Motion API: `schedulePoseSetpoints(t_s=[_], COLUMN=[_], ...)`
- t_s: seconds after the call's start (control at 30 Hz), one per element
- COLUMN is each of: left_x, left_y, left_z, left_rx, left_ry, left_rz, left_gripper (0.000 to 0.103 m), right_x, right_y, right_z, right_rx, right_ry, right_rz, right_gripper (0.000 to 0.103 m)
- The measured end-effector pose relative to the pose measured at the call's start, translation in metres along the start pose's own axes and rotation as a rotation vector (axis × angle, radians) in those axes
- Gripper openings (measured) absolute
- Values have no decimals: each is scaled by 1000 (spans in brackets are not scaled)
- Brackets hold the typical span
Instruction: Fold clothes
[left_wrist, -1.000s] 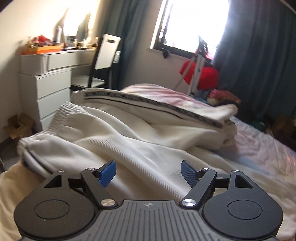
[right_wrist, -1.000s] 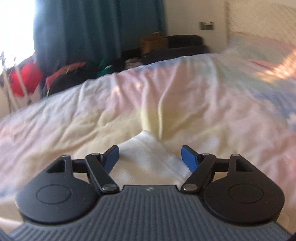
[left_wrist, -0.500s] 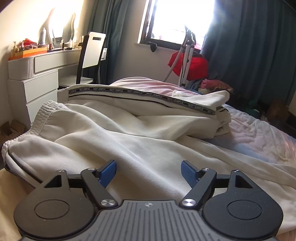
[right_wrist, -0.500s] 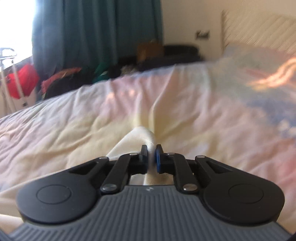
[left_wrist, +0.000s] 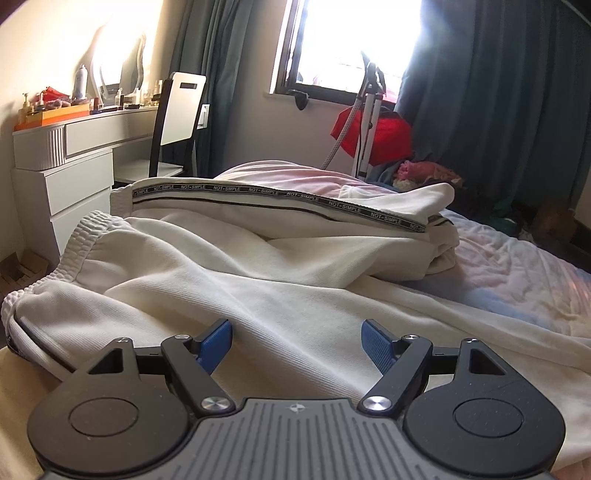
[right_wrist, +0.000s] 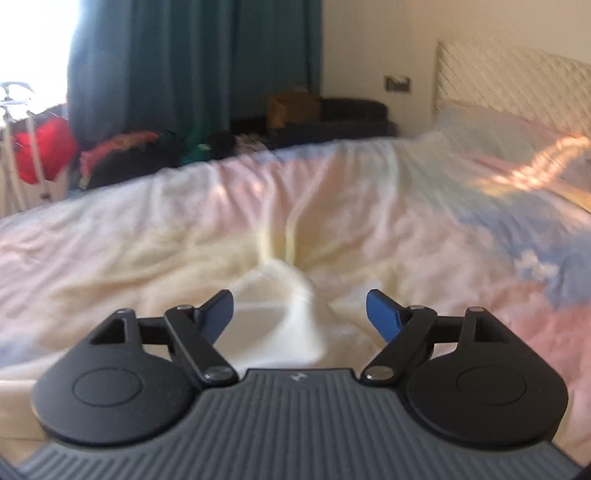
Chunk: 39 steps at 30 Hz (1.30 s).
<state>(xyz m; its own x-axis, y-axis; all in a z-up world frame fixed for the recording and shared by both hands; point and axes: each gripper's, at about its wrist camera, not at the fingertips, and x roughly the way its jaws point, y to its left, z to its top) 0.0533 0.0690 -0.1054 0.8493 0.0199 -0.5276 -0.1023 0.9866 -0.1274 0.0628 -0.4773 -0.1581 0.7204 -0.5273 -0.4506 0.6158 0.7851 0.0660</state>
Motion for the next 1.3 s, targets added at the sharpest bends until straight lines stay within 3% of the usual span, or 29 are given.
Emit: schedulePoseSetpoints(t_s=[0.17,0.37,0.7,0.9,1.17,1.3], left_x=[-2,-3,-12,-13,7,38], left_y=[-2,-2,-14,-26,-44,-86], left_z=[-1,-6,-14,-24,-28,-13], left_rx=[-6,15,73,138,165,218], left_ry=[16,21,19,-2,1,4], left_rz=[-33,12,4,-5,-28,-47], left_gripper=[79,79,79,79,80,80], right_x=[-43,-102,-175,-195,-194,-176], right_y=[27,65,103,125,125,111], right_z=[13,15,-2,-22,-30,-27], right_rx=[14,-76,-63,-106,24,174], right_ry=[-17,-13,-8,11,49,53], right_rz=[147,313,462,498,493,448], right_gripper=[81,81,81,81,81,81])
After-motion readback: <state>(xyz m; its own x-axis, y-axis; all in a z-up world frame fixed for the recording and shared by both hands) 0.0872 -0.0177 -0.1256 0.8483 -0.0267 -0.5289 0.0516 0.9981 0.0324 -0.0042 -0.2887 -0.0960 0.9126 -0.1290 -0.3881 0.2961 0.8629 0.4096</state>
